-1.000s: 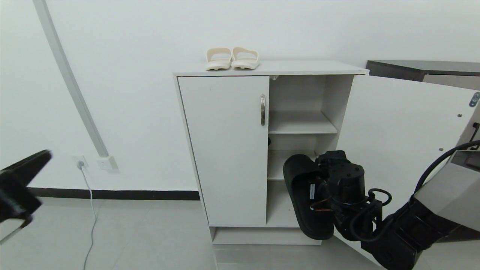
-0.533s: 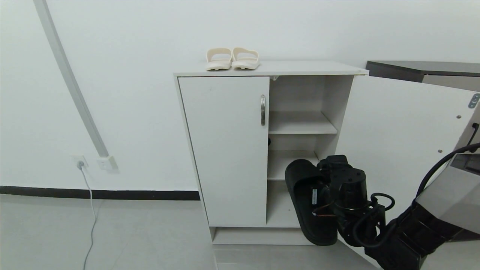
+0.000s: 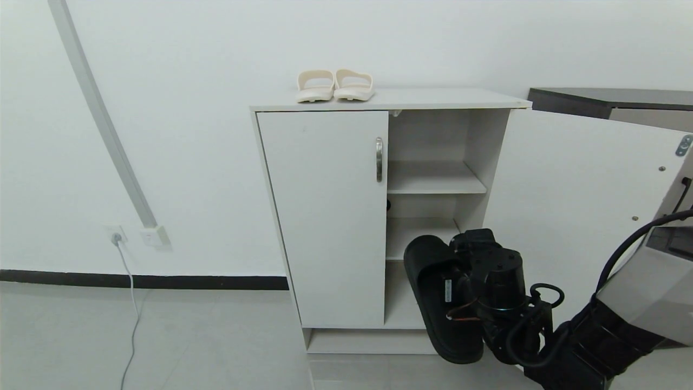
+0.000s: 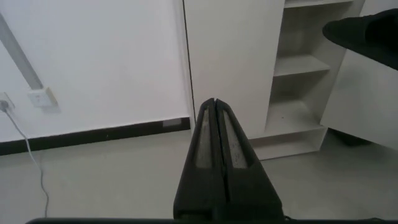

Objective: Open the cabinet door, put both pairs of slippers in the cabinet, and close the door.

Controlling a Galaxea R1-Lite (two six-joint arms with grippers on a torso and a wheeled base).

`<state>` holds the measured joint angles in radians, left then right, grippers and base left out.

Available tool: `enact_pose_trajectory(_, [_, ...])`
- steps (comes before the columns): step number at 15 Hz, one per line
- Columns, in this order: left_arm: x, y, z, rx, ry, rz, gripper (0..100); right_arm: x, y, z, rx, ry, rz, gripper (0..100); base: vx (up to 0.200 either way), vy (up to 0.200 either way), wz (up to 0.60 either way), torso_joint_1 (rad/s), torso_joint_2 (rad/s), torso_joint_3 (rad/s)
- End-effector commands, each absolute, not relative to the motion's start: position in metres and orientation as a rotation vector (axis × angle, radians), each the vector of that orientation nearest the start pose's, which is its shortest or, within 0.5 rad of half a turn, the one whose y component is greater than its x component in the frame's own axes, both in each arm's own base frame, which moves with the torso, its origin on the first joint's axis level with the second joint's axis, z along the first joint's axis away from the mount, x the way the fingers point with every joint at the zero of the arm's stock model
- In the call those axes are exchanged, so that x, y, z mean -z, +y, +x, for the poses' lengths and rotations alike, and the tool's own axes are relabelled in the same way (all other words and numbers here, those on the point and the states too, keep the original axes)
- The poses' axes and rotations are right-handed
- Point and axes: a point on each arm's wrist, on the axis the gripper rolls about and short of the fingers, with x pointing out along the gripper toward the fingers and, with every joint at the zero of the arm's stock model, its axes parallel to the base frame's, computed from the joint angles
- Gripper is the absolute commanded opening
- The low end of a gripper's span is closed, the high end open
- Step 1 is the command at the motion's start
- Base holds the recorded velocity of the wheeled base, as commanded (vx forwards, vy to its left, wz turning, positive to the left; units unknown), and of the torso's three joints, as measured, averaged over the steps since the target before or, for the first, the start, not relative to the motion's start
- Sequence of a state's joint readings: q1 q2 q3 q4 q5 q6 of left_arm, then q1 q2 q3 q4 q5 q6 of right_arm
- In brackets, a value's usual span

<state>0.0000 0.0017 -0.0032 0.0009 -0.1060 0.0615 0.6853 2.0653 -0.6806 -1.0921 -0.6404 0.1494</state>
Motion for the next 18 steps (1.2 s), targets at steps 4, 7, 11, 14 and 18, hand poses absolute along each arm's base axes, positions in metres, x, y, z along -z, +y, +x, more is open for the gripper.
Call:
enact_pose_trajectory(4, [-0.076, -0.002, -0.023, 0.095, -0.001, 0.031, 0, -0.072, 0.216, 0.276, -0.043, 0.255, -0.048, 0, 0.000, 0.000, 0.00, 0.000, 0.00, 0.000])
enact_pose_trajectory(7, [-0.076, -0.002, -0.023, 0.089, -0.001, 0.014, 0, -0.070, 0.227, 0.275, -0.089, 0.322, -0.033, 0, 0.000, 0.000, 0.00, 0.000, 0.00, 0.000])
enact_pose_trajectory(11, [-0.076, -0.002, -0.023, 0.083, -0.001, 0.012, 0, -0.069, 0.234, 0.271, -0.102, 0.347, -0.016, 0, 0.000, 0.000, 0.00, 0.000, 0.00, 0.000])
enact_pose_trajectory(14, [-0.076, -0.002, -0.023, 0.083, 0.000, 0.011, 0, -0.066, 0.236, 0.272, -0.104, 0.351, -0.015, 0, 0.000, -0.067, 0.00, 0.001, 0.00, 0.001])
enact_pose_trajectory(18, [-0.076, -0.002, -0.023, 0.083, 0.000, 0.011, 0, -0.063, 0.236, 0.272, -0.103, 0.357, -0.020, 0, 0.000, -0.200, 0.00, 0.006, 0.00, 0.001])
